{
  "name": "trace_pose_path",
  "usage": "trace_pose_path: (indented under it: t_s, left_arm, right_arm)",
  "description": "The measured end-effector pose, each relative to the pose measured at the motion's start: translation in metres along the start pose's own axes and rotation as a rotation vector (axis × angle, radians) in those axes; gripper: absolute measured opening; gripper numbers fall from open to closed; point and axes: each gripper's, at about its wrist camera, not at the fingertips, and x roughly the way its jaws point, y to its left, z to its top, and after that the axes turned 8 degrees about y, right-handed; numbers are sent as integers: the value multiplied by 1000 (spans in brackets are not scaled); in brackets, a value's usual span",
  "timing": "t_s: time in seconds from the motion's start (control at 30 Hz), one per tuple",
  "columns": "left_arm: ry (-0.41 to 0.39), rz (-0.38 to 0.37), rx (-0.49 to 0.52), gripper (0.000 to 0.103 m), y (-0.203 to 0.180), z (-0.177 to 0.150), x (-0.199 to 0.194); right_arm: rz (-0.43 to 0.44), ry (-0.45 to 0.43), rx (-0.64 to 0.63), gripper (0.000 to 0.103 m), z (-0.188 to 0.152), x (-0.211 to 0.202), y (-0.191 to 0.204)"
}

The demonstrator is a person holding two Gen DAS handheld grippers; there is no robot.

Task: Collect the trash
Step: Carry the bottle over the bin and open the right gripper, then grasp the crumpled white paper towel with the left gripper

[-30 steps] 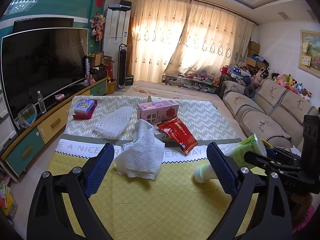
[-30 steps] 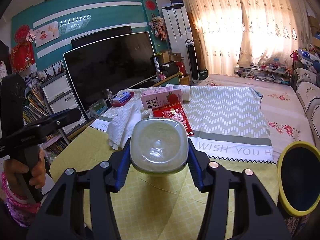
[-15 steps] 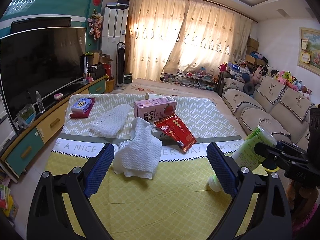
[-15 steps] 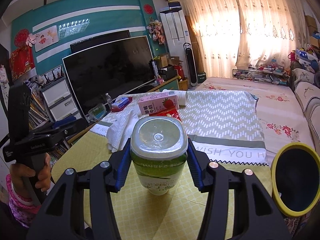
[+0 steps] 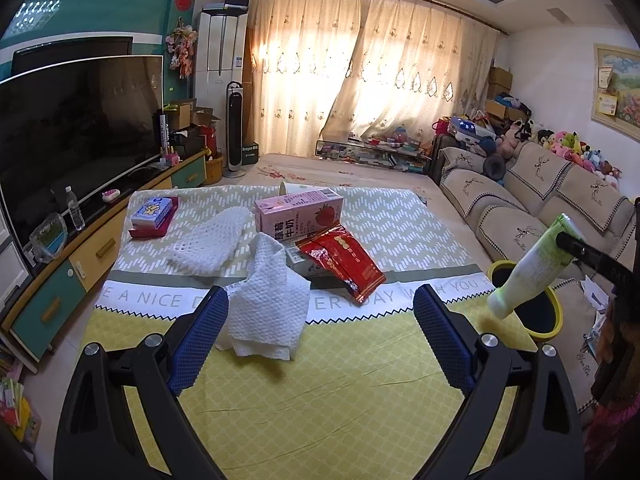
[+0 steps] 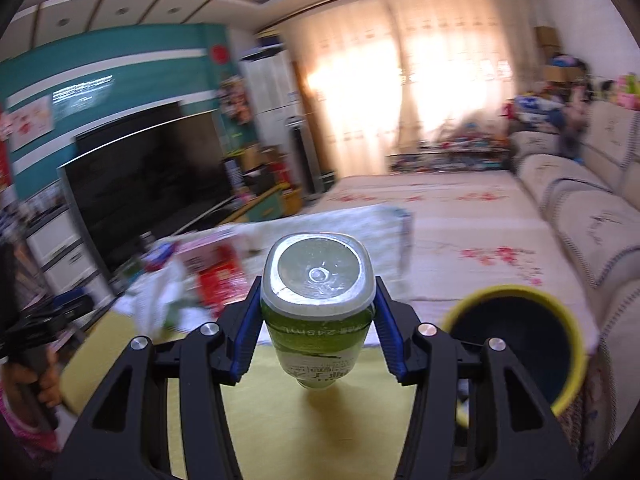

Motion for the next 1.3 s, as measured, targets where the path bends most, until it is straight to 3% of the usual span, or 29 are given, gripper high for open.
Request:
trace_pose_path:
  t_s: [0.2,0.43,0.6,0.9,1.17,1.3]
  left_arm:
    - [15,-2,17,92,-7,1,8]
    - [36,10,20,92,-8,-1,18]
    - [56,15,18,92,-6,-2,27]
    - [94,38,-11,92,10,-8,48]
    - [151,88,4,92,30,-1,86]
    - [191,80,0,78,42,4,111]
  right_arm:
    - [-218,-8,89,49,-2,8,-66]
    - [-353,110,159,50,-21,54,-118]
    - [-379,135,179,55,-37,69,-130]
    - [-349,96,131,60,-29,55,-98]
    - [-308,114,107,60,-31,60,-80]
    - [-297,127,99,60,-32,64,-75]
